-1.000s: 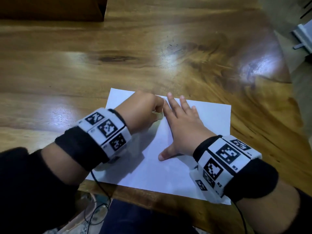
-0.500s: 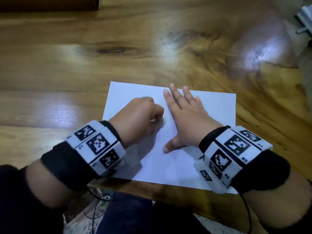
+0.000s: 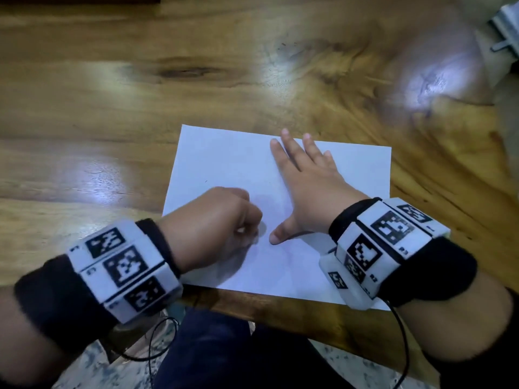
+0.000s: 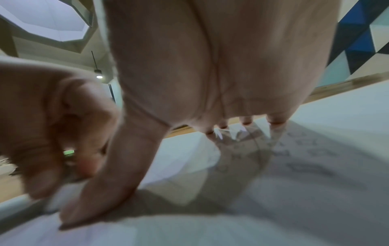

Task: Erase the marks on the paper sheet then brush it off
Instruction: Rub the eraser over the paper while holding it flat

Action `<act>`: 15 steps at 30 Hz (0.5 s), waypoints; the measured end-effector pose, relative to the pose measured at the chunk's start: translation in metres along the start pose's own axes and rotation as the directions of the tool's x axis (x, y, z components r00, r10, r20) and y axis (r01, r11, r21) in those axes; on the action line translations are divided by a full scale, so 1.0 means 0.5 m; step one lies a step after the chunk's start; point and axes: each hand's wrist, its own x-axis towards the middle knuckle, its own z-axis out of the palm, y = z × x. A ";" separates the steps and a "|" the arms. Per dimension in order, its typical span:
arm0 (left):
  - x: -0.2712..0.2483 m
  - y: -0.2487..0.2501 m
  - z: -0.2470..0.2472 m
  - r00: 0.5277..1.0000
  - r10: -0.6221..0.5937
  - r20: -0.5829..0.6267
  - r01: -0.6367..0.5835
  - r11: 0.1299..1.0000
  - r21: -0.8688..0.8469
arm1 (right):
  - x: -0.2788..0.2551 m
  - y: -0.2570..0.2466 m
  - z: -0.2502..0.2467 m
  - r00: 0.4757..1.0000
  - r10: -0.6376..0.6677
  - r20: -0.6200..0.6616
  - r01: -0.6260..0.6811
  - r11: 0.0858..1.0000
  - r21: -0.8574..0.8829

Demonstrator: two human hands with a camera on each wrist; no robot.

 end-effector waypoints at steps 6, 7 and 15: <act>0.084 -0.010 -0.050 0.985 -0.101 -0.140 0.114 0.990 0.085 | -0.001 -0.002 0.001 1.000 0.001 -0.007 -0.002 1.000 -0.017; 0.088 -0.011 -0.049 0.982 -0.099 -0.161 0.114 0.990 0.085 | 0.000 -0.002 0.002 1.000 0.003 -0.007 -0.004 1.000 -0.017; -0.020 -0.007 0.008 0.998 -0.043 -0.040 0.042 0.999 -0.020 | -0.001 -0.002 -0.001 1.000 0.003 -0.006 -0.003 1.000 -0.012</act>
